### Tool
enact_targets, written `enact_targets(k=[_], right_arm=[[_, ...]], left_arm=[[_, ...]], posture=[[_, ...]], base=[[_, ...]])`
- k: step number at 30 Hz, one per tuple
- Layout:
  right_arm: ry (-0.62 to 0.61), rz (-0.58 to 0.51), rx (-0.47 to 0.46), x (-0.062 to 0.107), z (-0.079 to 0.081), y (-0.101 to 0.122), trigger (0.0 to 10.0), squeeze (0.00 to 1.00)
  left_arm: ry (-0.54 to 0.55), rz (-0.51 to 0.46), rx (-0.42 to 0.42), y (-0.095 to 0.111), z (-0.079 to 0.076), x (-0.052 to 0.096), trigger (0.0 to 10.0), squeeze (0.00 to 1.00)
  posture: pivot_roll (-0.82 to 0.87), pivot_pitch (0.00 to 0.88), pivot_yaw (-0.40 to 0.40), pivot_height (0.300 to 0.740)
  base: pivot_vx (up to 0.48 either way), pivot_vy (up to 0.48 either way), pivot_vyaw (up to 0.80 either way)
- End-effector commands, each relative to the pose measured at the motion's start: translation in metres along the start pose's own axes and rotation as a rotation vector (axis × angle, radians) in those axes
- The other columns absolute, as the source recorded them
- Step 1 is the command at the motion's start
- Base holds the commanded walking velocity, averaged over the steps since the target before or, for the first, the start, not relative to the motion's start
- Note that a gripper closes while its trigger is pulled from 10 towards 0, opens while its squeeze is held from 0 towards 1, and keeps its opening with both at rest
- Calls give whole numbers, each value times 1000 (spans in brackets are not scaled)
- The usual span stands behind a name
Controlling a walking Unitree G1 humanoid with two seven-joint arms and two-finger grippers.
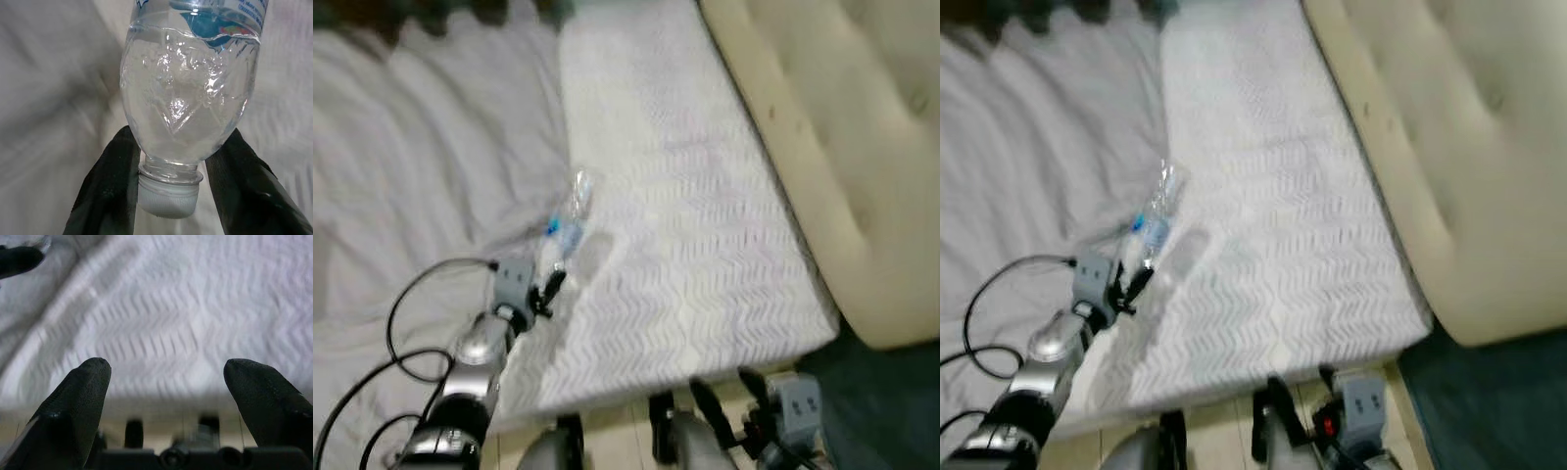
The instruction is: Clean up the room
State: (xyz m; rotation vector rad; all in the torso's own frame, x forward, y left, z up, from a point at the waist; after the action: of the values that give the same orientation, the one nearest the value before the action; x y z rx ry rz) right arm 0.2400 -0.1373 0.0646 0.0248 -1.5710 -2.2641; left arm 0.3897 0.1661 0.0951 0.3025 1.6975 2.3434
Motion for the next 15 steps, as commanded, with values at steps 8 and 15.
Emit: enact_targets(k=[8, 15], right_arm=[[-70, -159, 33, -46, -28, 38, 10000, 0], [-196, -258, 78, -39, -56, 52, 10000, 0]], left_arm=[[119, -180, -27, 35, 3, 41, 0, 0], [264, -25, 25, 6, -20, 98, 9412, 0]], posture=[[115, 0, -48, 740], [137, 0, -88, 740]], base=[[0, 0, 0], [0, 0, 0]])
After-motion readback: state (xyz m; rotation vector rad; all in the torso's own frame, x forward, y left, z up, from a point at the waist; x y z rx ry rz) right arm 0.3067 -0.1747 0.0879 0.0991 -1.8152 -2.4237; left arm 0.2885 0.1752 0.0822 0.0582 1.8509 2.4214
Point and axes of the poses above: a point about 5 cm out from each wrist's last joint towards the gripper, its own x axis pointing back from the gripper into the wrist, its own y axis along the axis of the wrist's last joint, z = x × y, the point moved 5 cm from there along -x, pointing out of the wrist towards the gripper, and after that the axes turned 12 degrees about -x, right-handed, at the moved point
